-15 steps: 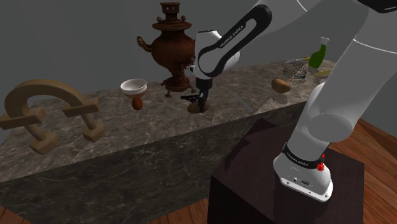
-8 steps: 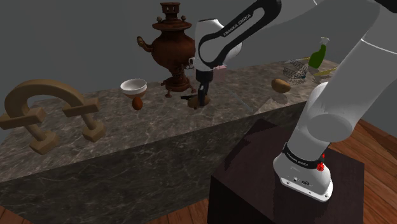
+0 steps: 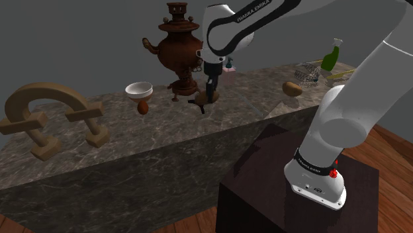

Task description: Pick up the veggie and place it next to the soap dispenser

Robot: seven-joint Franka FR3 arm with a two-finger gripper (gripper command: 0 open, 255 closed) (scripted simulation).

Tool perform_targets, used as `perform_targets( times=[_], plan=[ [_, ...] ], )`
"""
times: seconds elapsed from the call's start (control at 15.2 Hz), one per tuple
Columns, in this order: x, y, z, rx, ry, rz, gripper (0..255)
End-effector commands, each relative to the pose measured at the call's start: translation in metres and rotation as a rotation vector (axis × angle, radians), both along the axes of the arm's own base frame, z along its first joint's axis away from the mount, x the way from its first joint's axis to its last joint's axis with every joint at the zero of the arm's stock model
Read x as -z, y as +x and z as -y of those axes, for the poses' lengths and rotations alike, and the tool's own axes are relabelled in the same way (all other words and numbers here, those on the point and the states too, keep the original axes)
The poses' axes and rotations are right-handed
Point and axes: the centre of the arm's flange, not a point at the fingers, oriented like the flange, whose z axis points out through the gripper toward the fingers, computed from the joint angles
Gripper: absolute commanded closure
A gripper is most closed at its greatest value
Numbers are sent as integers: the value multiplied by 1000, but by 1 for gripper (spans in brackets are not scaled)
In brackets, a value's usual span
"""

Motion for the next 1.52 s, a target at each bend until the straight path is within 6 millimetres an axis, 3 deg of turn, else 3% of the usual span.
perform_targets(
  times=[0.0, 1.45],
  plan=[
    [-10, 1, 0, 0, 0, -1, 255],
    [-124, 1, 0, 0, 0, -1, 255]
  ],
)
